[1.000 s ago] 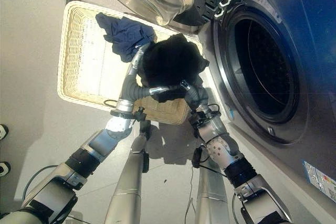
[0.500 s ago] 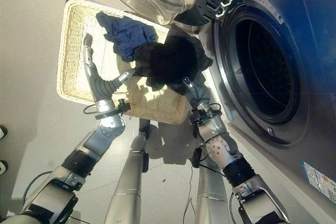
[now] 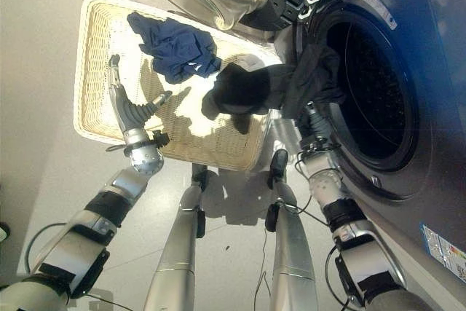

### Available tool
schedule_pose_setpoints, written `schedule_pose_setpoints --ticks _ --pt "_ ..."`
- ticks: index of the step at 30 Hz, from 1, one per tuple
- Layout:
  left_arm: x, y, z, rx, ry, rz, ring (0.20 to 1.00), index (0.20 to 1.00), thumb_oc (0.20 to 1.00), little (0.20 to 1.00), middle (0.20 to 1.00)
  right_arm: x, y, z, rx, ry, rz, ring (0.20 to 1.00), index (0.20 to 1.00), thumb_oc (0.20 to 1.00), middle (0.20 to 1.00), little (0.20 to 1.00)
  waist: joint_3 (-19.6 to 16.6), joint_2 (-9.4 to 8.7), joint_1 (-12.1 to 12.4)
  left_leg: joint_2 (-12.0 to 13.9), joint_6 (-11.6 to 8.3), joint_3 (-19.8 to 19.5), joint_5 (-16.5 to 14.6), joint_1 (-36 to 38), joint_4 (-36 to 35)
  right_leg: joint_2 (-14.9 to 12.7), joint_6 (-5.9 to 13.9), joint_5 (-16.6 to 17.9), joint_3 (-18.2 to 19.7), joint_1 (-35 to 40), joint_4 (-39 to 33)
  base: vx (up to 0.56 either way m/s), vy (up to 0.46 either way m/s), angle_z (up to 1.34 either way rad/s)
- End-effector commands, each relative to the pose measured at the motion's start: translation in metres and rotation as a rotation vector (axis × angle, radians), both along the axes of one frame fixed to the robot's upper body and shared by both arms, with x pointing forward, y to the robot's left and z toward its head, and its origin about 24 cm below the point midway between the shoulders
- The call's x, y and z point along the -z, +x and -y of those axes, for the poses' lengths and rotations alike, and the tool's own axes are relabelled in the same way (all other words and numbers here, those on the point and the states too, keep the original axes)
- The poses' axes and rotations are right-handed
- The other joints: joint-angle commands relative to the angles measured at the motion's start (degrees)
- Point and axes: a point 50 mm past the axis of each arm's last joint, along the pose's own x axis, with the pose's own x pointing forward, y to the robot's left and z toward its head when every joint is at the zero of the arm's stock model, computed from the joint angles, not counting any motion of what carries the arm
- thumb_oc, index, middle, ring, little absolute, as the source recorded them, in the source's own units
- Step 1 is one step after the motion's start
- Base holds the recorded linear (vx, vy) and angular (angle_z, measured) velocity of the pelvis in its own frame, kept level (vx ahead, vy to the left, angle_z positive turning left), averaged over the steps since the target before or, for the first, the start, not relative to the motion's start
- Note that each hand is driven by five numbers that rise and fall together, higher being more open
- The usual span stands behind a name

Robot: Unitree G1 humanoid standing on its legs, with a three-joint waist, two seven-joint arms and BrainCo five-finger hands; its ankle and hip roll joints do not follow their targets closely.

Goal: Put the clothes into the washing machine.

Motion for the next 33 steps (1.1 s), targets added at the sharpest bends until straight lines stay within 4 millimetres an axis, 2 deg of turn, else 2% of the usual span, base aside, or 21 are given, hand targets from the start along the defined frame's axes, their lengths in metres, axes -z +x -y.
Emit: schedule_pose_setpoints --ticks 1,2,3,5,6,8,9,11,14,16,17,18,19,20,22,25,26,28,29,30,33 --pt "-0.019 -0.001 -0.009 -0.005 -0.014 0.070 1.000 1.000 1.000 1.000 1.000 -0.041 -0.007 0.036 0.157 0.066 0.126 0.200 0.200 0.200 0.200 0.200 -0.1 1.42 -0.2 -6.2 4.32 2.6 2.6 -0.2 -1.3 4.7 5.18 1.7 -3.9 1.4 0.7 0.00 0.000 0.00" --pt "-0.020 -0.001 -0.012 -0.019 0.007 0.062 1.000 1.000 1.000 1.000 1.000 -0.051 -0.009 0.054 0.260 0.078 0.098 0.200 0.200 0.200 0.200 0.200 -0.1 1.35 -0.1 -6.2 4.24 2.4 2.3 -0.3 -1.1 4.8 5.23 1.8 -3.8 1.5 0.4 0.00 0.000 0.00" --pt "-0.019 0.000 -0.014 -0.028 0.019 0.057 1.000 1.000 1.000 1.000 1.000 -0.056 -0.011 0.064 0.316 0.087 0.089 0.200 0.200 0.200 0.200 0.200 -0.1 1.31 -0.1 -6.1 4.20 2.4 2.2 -0.3 -1.1 4.8 5.26 1.8 -3.8 1.5 0.4 0.00 0.000 0.00" --pt "-0.014 -0.002 -0.024 -0.057 0.056 0.039 1.000 1.000 1.000 1.000 1.000 -0.081 -0.029 0.112 0.558 0.168 0.068 0.200 0.200 0.200 0.200 0.200 -0.1 1.01 -0.1 -5.7 4.17 2.0 1.5 -0.5 -0.5 5.1 5.32 1.8 -3.5 1.7 0.4 0.00 0.000 0.00" --pt "-0.011 -0.003 -0.027 -0.066 0.073 0.037 1.000 1.000 1.000 1.000 1.000 -0.089 -0.038 0.129 0.650 0.185 0.078 0.200 0.200 0.200 0.200 0.200 -0.1 0.92 -0.1 -5.4 4.16 1.8 1.2 -0.7 -0.4 5.2 5.36 1.7 -3.4 1.7 0.5 0.00 -0.034 -0.03" --pt "-0.003 -0.008 -0.034 -0.100 0.141 0.022 1.000 1.000 1.000 1.000 1.000 -0.117 -0.073 0.163 0.931 0.261 0.138 0.200 0.200 0.200 0.200 0.200 -0.1 0.17 0.1 -5.1 4.24 1.3 0.9 -1.0 -0.4 5.6 5.41 1.7 -3.6 1.9 0.3 0.00 -0.063 -0.06" --pt "-0.001 -0.009 -0.037 -0.109 0.149 0.021 1.000 1.000 1.000 1.000 1.000 -0.125 -0.078 0.165 0.963 0.264 0.150 0.200 0.200 0.200 0.200 0.200 -0.1 0.04 0.0 -5.0 4.25 1.2 0.8 -1.0 -0.4 5.7 5.43 1.8 -3.6 2.0 0.3 0.01 -0.064 -0.08" --pt "-0.001 -0.013 -0.052 -0.155 0.190 0.005 1.000 1.000 1.000 1.000 1.000 -0.155 -0.108 0.167 1.179 0.230 0.205 0.200 0.200 0.200 0.200 0.200 -0.1 -1.27 -0.9 -5.0 4.44 1.0 0.3 -0.8 -0.1 6.3 5.47 2.2 -3.4 2.4 -0.4 -0.01 -0.035 -0.08" --pt "-0.003 -0.017 -0.069 -0.198 0.216 -0.023 1.000 1.000 1.000 1.000 1.000 -0.170 -0.130 0.168 1.343 0.198 0.189 0.200 0.200 0.200 0.200 0.200 -0.1 -2.64 -1.7 -4.8 4.72 0.9 -0.3 0.0 -0.1 6.9 5.58 2.3 -3.1 3.5 -1.3 -0.01 -0.011 -0.07" --pt "-0.003 -0.017 -0.075 -0.210 0.241 -0.043 1.000 1.000 1.000 1.000 1.000 -0.172 -0.138 0.174 1.418 0.190 0.163 0.291 0.291 0.291 0.291 0.291 -0.1 -3.21 -1.8 -4.8 4.82 0.8 -0.3 0.6 -0.4 7.0 5.60 2.2 -3.1 4.4 -1.8 0.00 -0.009 -0.05" --pt "-0.004 -0.017 -0.077 -0.212 0.249 -0.048 1.000 1.000 1.000 1.000 1.000 -0.172 -0.141 0.177 1.441 0.192 0.146 0.250 0.250 0.250 0.250 0.250 -0.1 -3.34 -1.8 -4.8 4.88 0.7 -0.3 0.8 -0.5 7.0 5.58 2.1 -3.1 4.7 -1.9 0.01 -0.009 -0.04" --pt "-0.006 -0.016 -0.080 -0.211 0.267 -0.057 1.000 1.000 1.000 1.000 1.000 -0.171 -0.144 0.181 1.468 0.202 0.122 0.307 0.307 0.307 0.307 0.307 -0.1 -3.51 -1.7 -4.8 4.90 0.7 -0.2 1.1 -0.9 6.9 5.60 2.0 -3.2 5.0 -2.1 0.01 -0.005 -0.03" --pt "-0.006 -0.016 -0.080 -0.210 0.270 -0.059 1.000 1.000 1.000 1.000 1.000 -0.170 -0.144 0.183 1.473 0.199 0.113 0.404 0.404 0.404 0.404 0.404 -0.1 -3.53 -1.7 -4.8 4.90 0.6 -0.2 1.2 -0.9 6.9 5.60 1.9 -3.2 5.1 -2.1 0.02 -0.010 -0.03" --pt "-0.010 -0.015 -0.081 -0.208 0.304 -0.064 1.000 1.000 1.000 1.000 1.000 -0.168 -0.145 0.187 1.490 0.192 0.086 0.749 0.749 0.749 0.749 0.749 -0.1 -3.59 -1.7 -4.9 5.01 0.5 -0.1 1.1 -1.0 6.9 5.54 1.9 -3.2 5.0 -2.0 0.00 0.000 0.00" --pt "-0.012 -0.014 -0.080 -0.207 0.334 -0.065 1.000 1.000 1.000 1.000 1.000 -0.165 -0.145 0.191 1.485 0.183 0.061 1.000 1.000 1.000 1.000 1.000 -0.1 -3.61 -1.8 -5.2 5.09 0.4 0.4 0.6 -1.1 6.8 5.41 2.4 -3.4 4.6 -2.4 0.00 0.000 0.00" --pt "-0.013 -0.012 -0.079 -0.197 0.370 -0.075 1.000 1.000 1.000 1.000 1.000 -0.160 -0.138 0.196 1.444 0.114 -0.011 1.000 1.000 1.000 1.000 1.000 -0.1 -3.33 -1.5 -5.7 5.33 0.1 -0.1 1.1 -1.1 7.0 5.37 2.1 -3.3 5.1 -2.7 0.00 0.000 0.00" --pt "-0.014 -0.010 -0.076 -0.192 0.406 -0.082 1.000 1.000 1.000 1.000 1.000 -0.154 -0.131 0.199 1.438 0.018 -0.098 1.000 1.000 1.000 1.000 1.000 -0.1 -3.15 -1.3 -5.8 5.48 0.1 0.0 1.2 -1.2 7.0 5.30 2.1 -3.3 5.1 -2.8 0.00 0.000 0.00" --pt "-0.018 -0.008 -0.072 -0.187 0.446 -0.079 1.000 1.000 1.000 1.000 1.000 -0.151 -0.125 0.198 1.455 -0.038 -0.174 1.000 1.000 1.000 1.000 1.000 -0.1 -2.94 -1.2 -6.1 5.64 0.0 0.1 1.0 -1.4 7.1 5.24 2.3 -3.3 5.0 -3.2 0.00 -0.003 0.03" --pt "-0.023 -0.006 -0.069 -0.187 0.478 -0.077 1.000 1.000 1.000 1.000 1.000 -0.144 -0.119 0.200 1.477 -0.155 -0.312 1.000 1.000 1.000 1.000 1.000 -0.1 -2.74 -1.1 -6.0 5.60 0.3 0.1 0.9 -1.5 7.0 5.35 2.3 -3.3 5.0 -3.3 0.01 -0.006 0.06" --pt "-0.024 -0.005 -0.069 -0.186 0.483 -0.077 1.000 1.000 1.000 1.000 1.000 -0.143 -0.117 0.200 1.480 -0.169 -0.329 1.000 1.000 1.000 1.000 1.000 -0.1 -2.72 -1.1 -6.0 5.64 0.3 0.1 0.9 -1.5 7.0 5.31 2.4 -3.3 5.0 -3.4 -0.01 0.000 0.06" --pt "-0.034 -0.001 -0.061 -0.180 0.525 -0.064 1.000 1.000 1.000 1.000 1.000 -0.134 -0.110 0.203 1.470 -0.288 -0.523 1.000 1.000 1.000 1.000 1.000 -0.1 -2.45 -0.9 -6.2 5.85 0.3 0.2 0.7 -1.3 7.0 5.26 2.4 -3.3 4.9 -3.6 -0.01 -0.003 0.04"
